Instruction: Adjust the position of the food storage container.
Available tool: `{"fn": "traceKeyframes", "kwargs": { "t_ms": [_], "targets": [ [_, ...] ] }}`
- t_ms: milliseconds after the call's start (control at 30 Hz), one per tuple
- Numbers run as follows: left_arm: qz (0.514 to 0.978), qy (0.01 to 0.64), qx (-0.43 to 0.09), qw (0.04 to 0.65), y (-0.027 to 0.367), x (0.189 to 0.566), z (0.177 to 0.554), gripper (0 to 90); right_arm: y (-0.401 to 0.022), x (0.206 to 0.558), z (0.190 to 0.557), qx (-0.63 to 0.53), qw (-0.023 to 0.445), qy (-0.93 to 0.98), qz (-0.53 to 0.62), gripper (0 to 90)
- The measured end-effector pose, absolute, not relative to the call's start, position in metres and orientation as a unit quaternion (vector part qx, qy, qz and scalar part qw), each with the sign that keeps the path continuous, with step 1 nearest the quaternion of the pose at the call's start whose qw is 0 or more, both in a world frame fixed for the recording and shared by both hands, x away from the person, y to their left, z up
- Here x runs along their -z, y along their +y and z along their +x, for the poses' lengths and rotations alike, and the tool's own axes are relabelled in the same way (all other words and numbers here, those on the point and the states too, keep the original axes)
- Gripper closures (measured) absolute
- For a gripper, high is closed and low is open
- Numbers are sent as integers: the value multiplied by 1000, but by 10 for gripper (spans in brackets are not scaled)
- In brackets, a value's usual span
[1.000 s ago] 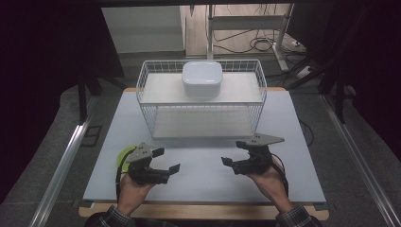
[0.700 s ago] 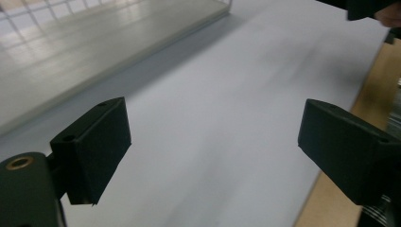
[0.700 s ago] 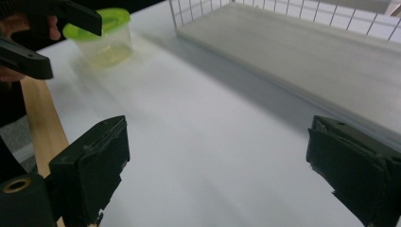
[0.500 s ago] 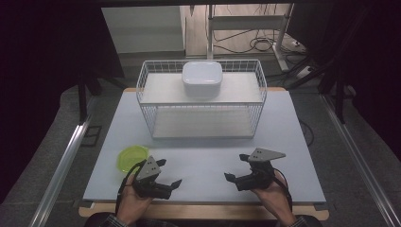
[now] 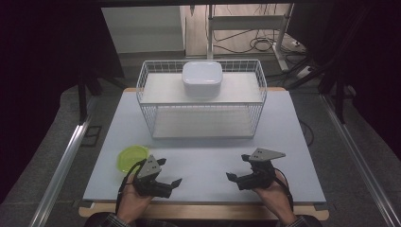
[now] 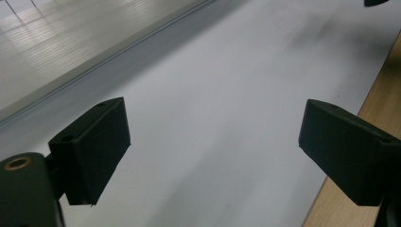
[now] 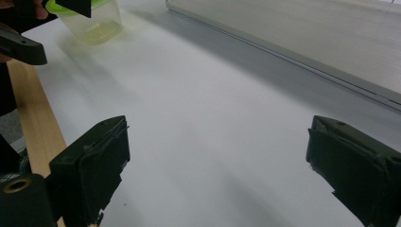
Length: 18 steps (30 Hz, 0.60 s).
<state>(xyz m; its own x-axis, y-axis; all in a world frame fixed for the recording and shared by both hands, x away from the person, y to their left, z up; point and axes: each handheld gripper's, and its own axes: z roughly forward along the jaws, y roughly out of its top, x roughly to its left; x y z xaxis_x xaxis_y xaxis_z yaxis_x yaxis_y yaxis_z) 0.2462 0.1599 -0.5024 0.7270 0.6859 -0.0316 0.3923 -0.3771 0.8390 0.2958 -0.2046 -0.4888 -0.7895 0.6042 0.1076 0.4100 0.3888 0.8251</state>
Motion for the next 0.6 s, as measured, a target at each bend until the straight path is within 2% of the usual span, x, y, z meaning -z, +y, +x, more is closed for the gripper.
{"fn": "traceKeyframes", "kwargs": {
  "t_ms": [600],
  "targets": [
    [802, 378, -162, 433, 184, 485, 258, 79, -206, 490, 298, -461, 106, 825, 311, 78]
  ]
}}
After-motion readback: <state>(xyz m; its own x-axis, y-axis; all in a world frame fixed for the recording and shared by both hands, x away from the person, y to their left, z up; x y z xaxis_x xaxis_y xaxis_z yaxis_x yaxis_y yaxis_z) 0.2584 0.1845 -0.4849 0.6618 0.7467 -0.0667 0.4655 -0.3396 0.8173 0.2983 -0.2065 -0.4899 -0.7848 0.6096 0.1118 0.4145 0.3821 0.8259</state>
